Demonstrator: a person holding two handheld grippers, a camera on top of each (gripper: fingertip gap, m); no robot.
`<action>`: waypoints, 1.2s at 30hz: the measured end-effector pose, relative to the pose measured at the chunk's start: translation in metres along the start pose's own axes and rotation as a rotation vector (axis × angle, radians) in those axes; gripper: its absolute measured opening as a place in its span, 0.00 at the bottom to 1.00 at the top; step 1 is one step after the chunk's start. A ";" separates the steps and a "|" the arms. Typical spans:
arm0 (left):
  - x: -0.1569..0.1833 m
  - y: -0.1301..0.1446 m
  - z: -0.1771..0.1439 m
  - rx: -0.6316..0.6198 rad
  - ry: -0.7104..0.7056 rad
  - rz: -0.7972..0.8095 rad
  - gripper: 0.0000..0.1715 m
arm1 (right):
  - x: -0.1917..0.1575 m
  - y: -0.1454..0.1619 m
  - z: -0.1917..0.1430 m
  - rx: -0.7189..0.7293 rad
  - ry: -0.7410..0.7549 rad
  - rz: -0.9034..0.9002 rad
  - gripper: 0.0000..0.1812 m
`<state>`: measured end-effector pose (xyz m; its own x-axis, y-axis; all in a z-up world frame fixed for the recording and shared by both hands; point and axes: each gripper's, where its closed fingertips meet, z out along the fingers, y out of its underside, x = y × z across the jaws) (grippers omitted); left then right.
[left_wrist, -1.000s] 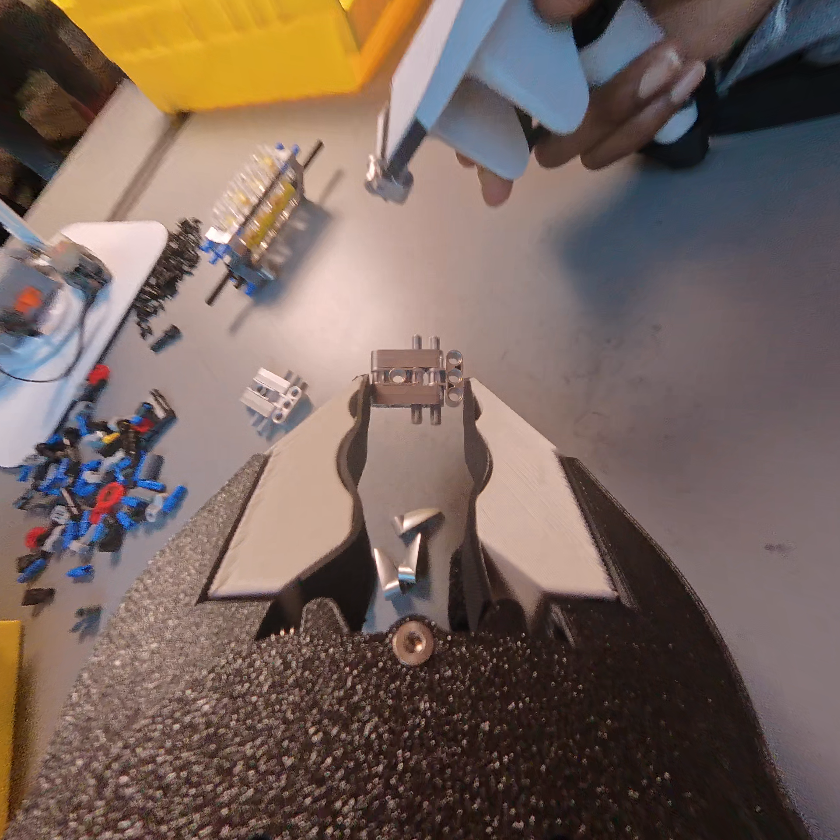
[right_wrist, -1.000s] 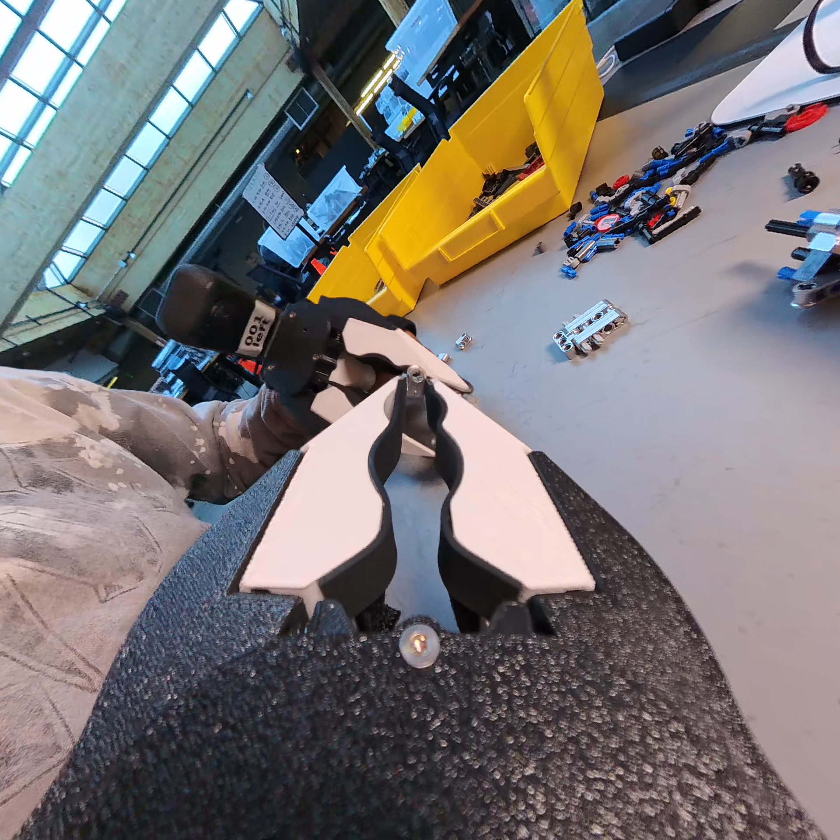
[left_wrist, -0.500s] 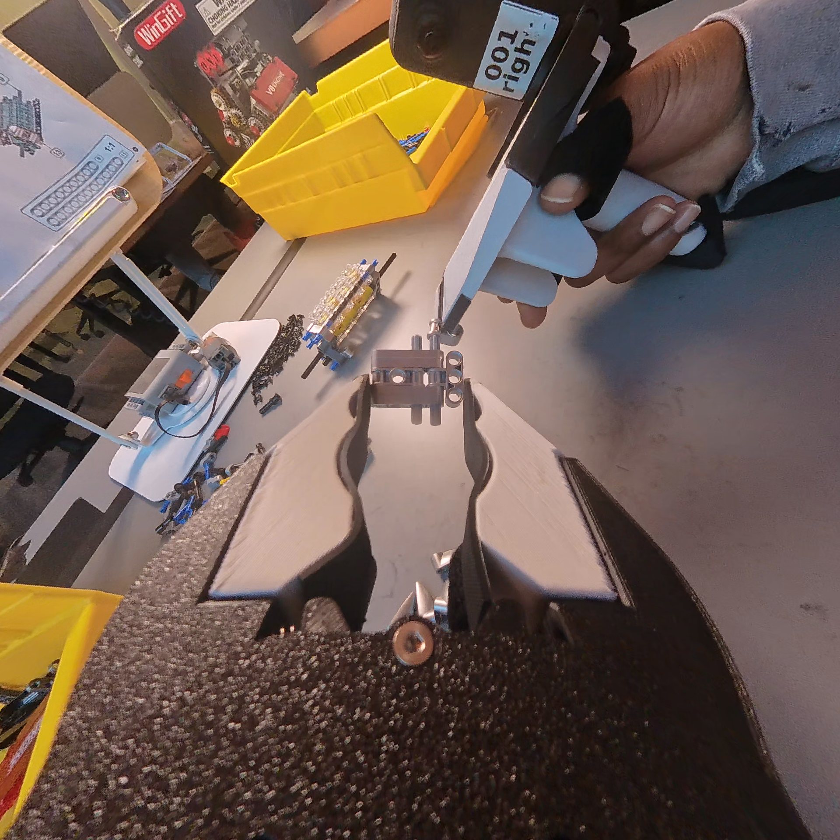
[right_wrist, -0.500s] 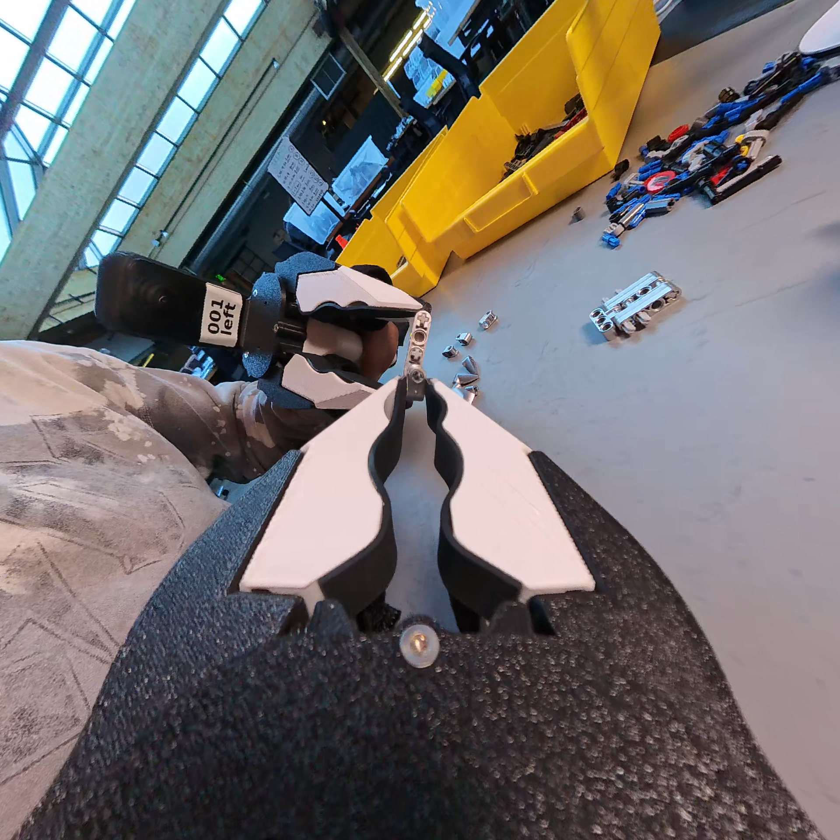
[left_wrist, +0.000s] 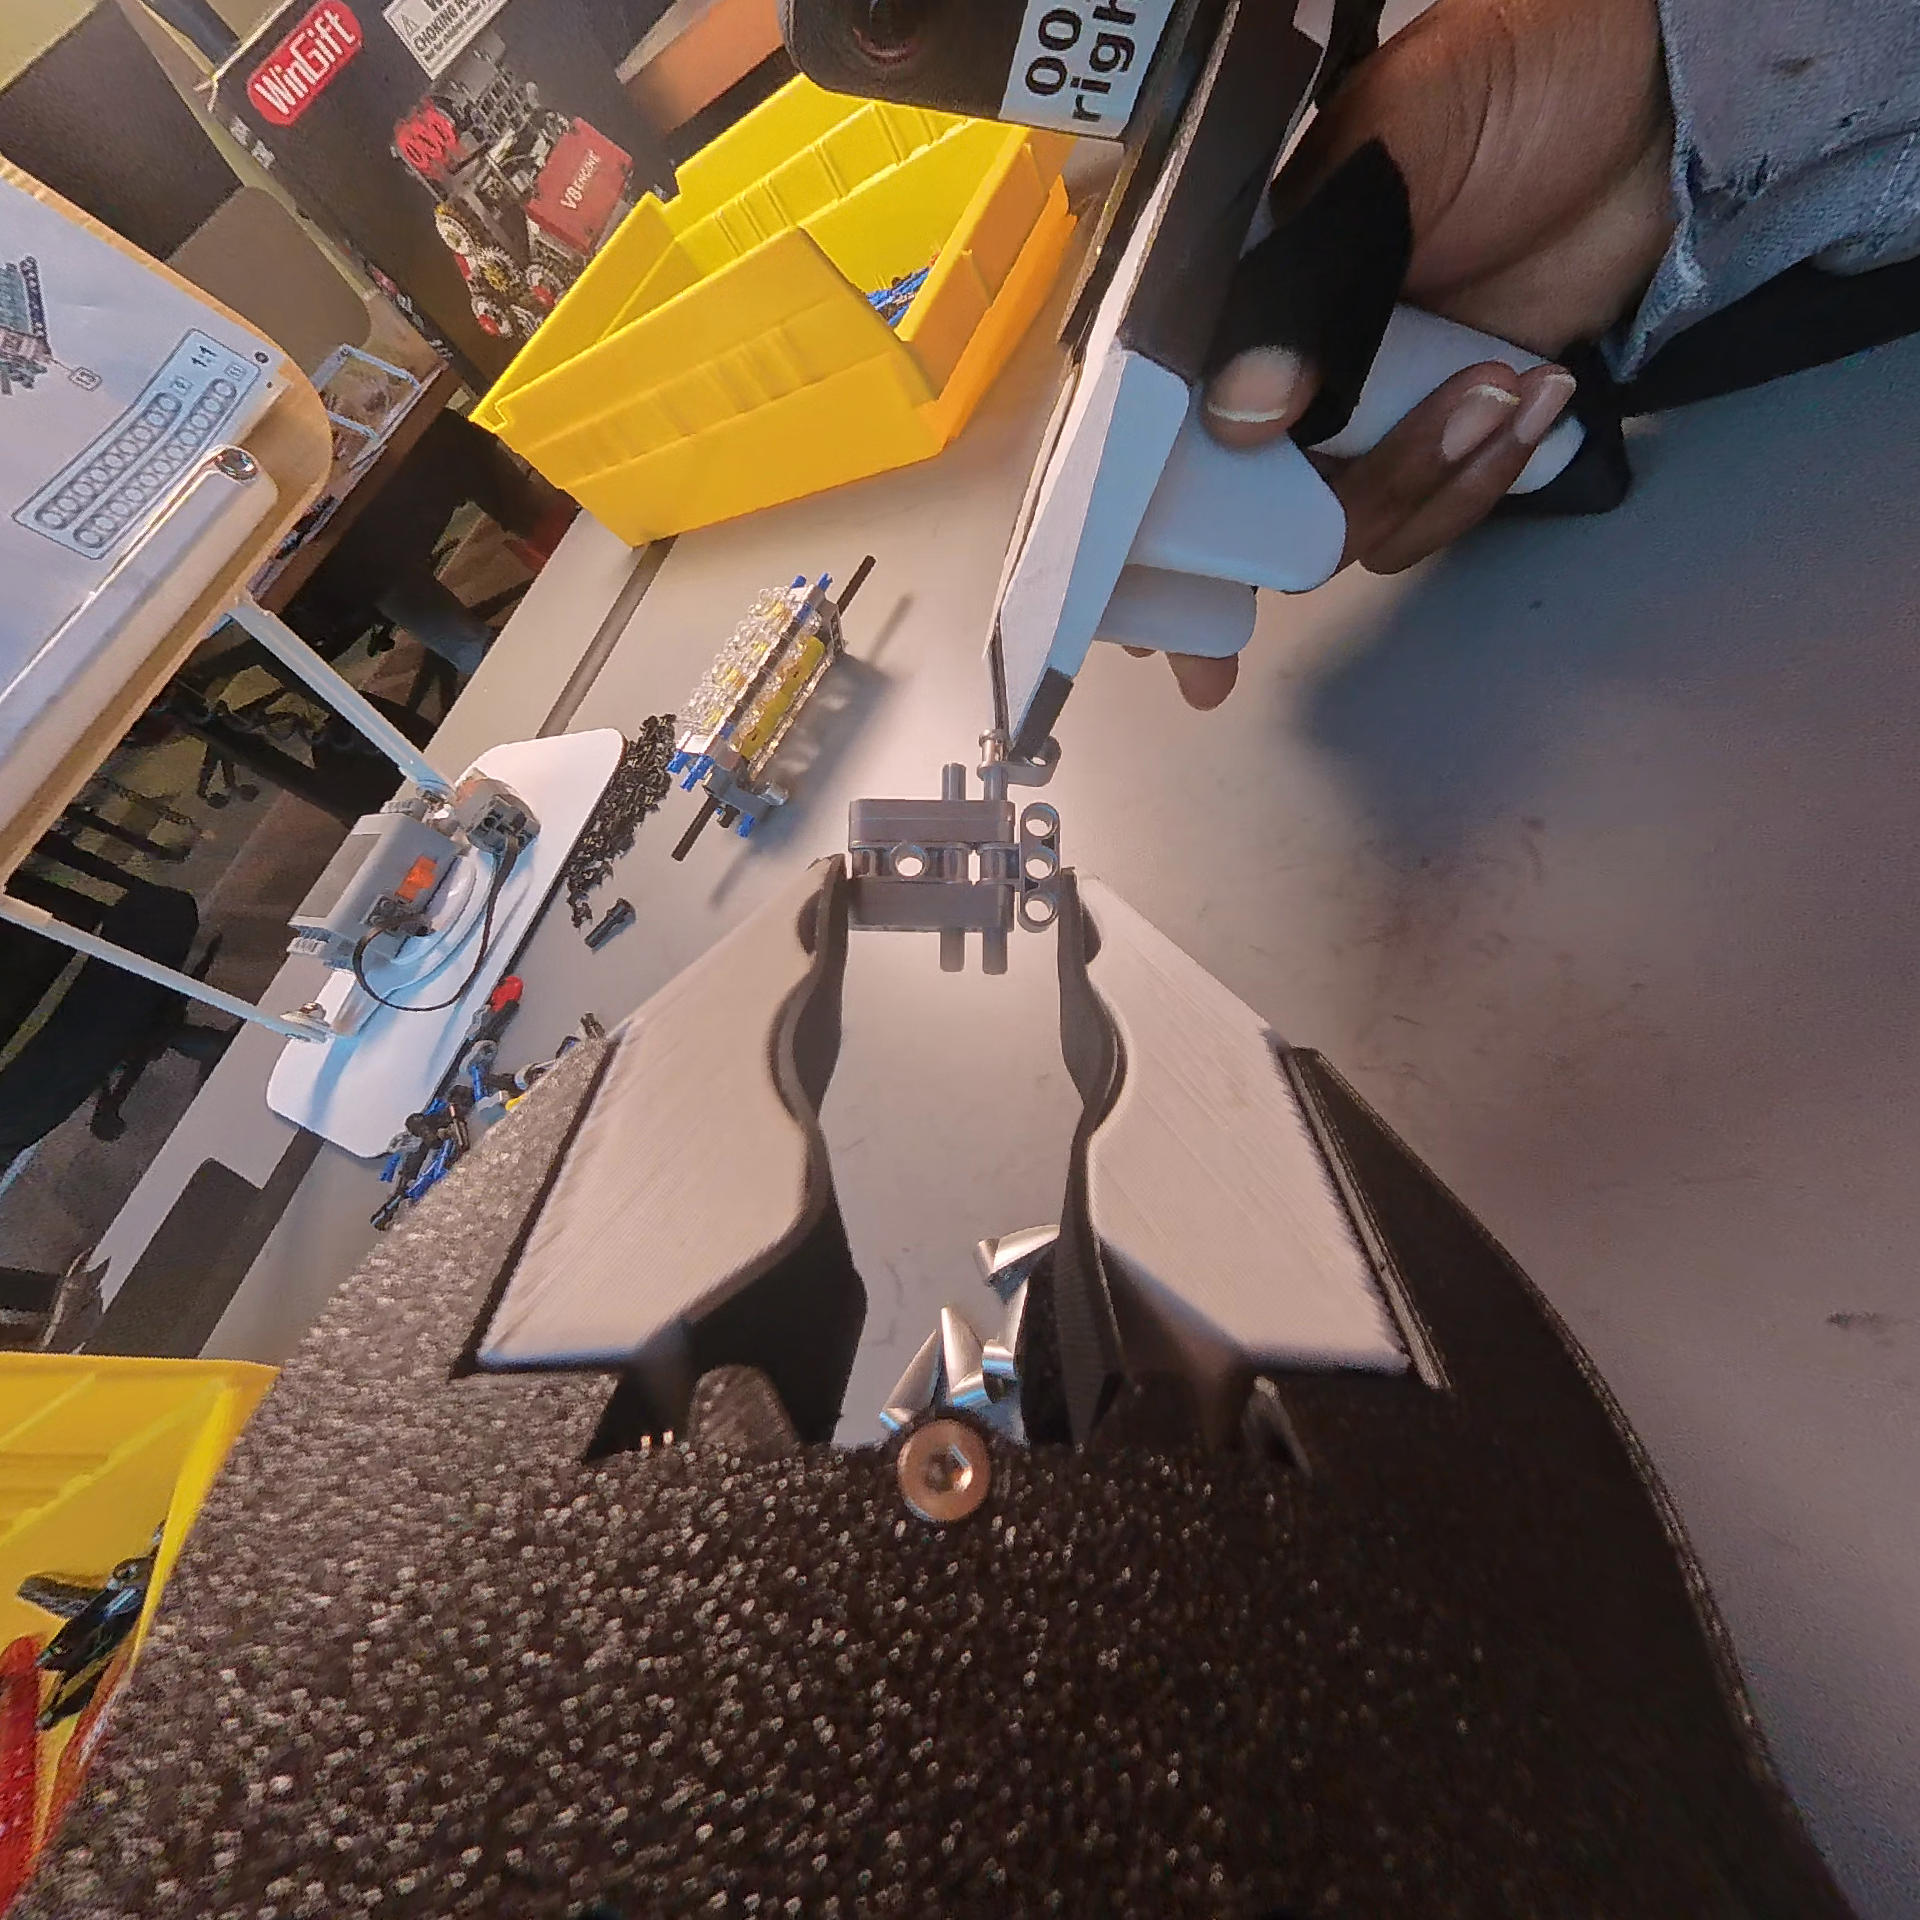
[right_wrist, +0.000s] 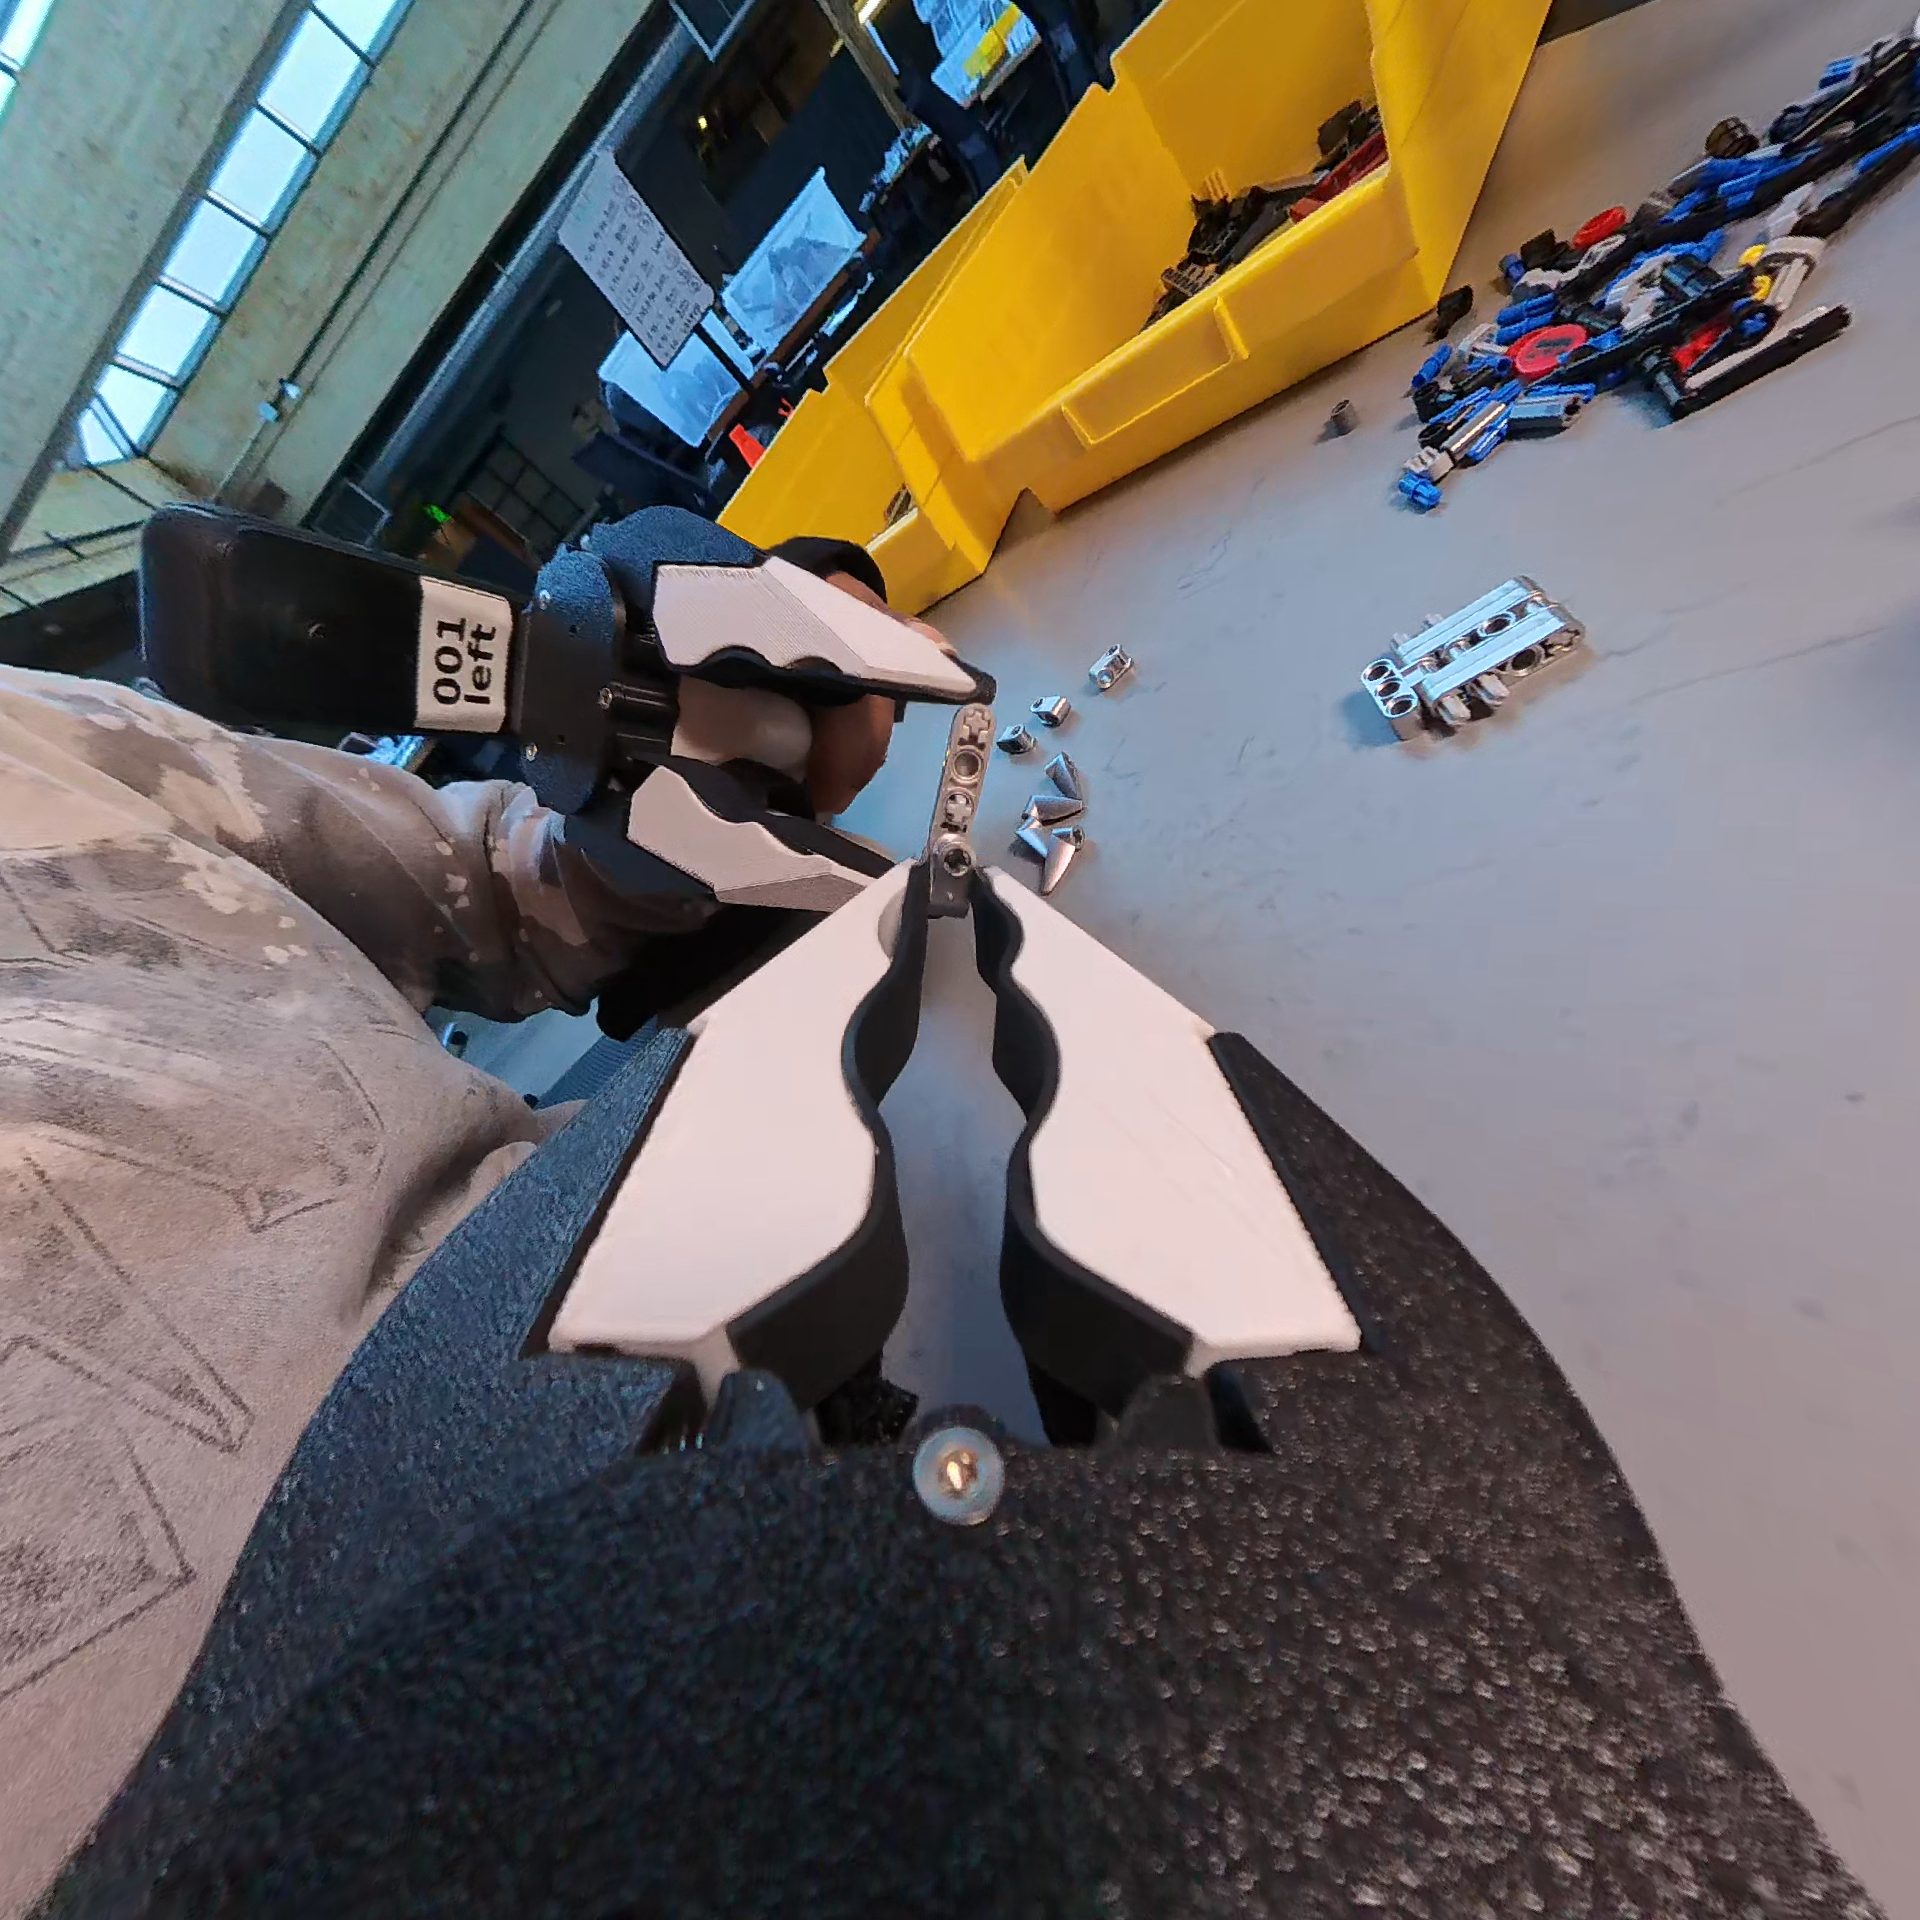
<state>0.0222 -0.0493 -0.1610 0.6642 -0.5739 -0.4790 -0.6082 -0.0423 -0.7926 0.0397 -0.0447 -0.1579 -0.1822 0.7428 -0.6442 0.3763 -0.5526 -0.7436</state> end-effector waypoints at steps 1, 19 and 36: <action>0.000 0.000 0.000 0.004 -0.001 0.002 0.22 | 0.000 0.000 0.000 0.000 -0.003 0.000 0.04; 0.000 -0.003 0.001 0.041 -0.001 -0.052 0.00 | -0.002 -0.005 -0.001 0.024 0.017 -0.027 0.04; -0.033 0.015 -0.001 0.036 -0.094 -0.212 0.04 | -0.001 -0.015 -0.007 0.080 0.030 -0.028 0.04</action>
<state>-0.0094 -0.0315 -0.1569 0.8140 -0.4763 -0.3324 -0.4361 -0.1234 -0.8914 0.0404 -0.0347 -0.1454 -0.1637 0.7685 -0.6185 0.2977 -0.5593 -0.7737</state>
